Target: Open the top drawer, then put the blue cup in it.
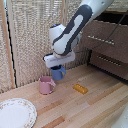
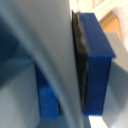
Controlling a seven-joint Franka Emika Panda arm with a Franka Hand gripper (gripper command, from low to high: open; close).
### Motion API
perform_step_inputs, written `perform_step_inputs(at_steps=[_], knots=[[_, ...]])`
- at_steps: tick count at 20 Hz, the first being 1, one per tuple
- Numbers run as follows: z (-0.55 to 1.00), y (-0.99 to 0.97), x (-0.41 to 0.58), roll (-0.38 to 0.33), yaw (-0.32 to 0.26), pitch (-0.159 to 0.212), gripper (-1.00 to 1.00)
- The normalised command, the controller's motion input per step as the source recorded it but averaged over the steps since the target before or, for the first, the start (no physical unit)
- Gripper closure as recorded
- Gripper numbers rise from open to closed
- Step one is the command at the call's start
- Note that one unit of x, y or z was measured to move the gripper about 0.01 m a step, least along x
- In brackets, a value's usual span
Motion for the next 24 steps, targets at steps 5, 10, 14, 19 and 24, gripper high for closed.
perform_step_inputs(at_steps=[5, 10, 14, 19, 24], knots=[[0.76, 0.19, 0.0, -0.019, -0.313, -0.099, 1.0], [0.83, 0.08, 0.014, -0.042, -0.313, -0.047, 1.0], [0.98, -0.04, 0.064, -0.009, -0.284, 0.007, 1.0], [1.0, -0.2, 0.181, -0.001, -0.244, 0.038, 1.0], [0.98, -0.29, 0.277, -0.001, -0.215, 0.017, 1.0]])
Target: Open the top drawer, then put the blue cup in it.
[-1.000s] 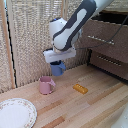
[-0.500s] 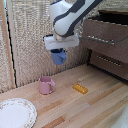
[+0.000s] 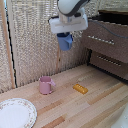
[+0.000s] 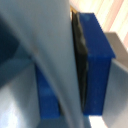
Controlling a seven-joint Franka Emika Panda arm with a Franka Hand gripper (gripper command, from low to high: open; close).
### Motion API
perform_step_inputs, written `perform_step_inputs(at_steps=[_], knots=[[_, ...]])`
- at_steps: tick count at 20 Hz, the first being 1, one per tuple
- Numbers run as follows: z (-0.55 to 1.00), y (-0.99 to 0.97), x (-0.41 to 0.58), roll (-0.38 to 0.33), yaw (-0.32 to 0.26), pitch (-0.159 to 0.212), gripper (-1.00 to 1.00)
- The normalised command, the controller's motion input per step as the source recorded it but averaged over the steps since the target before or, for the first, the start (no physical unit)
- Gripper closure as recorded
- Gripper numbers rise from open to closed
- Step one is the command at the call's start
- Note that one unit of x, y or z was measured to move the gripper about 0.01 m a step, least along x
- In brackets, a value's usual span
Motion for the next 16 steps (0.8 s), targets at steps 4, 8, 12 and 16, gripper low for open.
perform_step_inputs(at_steps=[4, 8, 12, 16], knots=[[0.84, -0.21, 0.149, 0.058, -0.223, 0.026, 1.0], [0.61, -0.12, 0.003, 0.163, -0.237, 0.061, 1.0], [0.49, -0.03, 0.013, 0.203, -0.238, 0.048, 1.0], [0.5, -0.05, 0.166, 0.179, -0.207, 0.022, 1.0]])
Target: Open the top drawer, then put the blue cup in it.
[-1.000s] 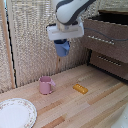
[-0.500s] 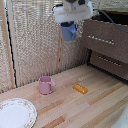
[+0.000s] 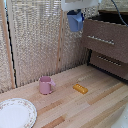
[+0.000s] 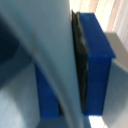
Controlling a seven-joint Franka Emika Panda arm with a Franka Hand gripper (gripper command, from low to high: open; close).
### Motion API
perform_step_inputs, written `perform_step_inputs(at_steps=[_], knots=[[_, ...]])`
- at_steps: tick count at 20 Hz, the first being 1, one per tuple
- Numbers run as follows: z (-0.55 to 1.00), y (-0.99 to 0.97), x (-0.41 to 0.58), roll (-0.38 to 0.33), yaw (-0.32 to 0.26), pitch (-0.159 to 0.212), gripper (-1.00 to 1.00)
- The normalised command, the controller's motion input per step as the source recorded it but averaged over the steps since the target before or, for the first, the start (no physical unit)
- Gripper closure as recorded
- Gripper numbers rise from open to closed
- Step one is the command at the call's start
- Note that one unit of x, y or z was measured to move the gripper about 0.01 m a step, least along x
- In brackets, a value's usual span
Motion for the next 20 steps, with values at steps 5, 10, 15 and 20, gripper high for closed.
perform_step_inputs(at_steps=[5, 10, 15, 20], knots=[[0.59, -0.23, 0.445, 0.02, -0.122, -0.045, 1.0], [0.83, -0.52, 0.461, 0.018, -0.091, -0.014, 1.0], [0.97, -0.61, 0.382, 0.024, -0.101, 0.0, 1.0], [0.98, -0.62, 0.372, 0.028, -0.101, 0.0, 1.0]])
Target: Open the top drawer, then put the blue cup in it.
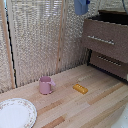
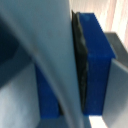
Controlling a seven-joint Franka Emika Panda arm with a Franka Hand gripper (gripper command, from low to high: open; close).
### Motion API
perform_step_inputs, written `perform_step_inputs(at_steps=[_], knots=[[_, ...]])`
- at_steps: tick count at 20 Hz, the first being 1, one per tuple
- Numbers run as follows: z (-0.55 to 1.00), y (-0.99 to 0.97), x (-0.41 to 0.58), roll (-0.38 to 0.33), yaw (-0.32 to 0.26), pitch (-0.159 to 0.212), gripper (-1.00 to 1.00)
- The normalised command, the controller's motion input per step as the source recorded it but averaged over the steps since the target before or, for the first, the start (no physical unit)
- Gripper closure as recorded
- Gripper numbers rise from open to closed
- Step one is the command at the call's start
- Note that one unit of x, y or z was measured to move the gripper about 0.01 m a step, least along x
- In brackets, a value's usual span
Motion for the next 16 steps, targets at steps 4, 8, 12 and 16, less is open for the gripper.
perform_step_inputs(at_steps=[4, 8, 12, 16], knots=[[0.98, -0.71, 0.169, 0.062, -0.101, 0.011, 1.0], [0.82, -0.73, -0.078, 0.121, -0.083, 0.052, 1.0], [0.64, -0.76, -0.311, 0.164, -0.048, 0.087, 1.0], [0.34, -0.77, -0.484, 0.177, -0.033, 0.095, 1.0]])
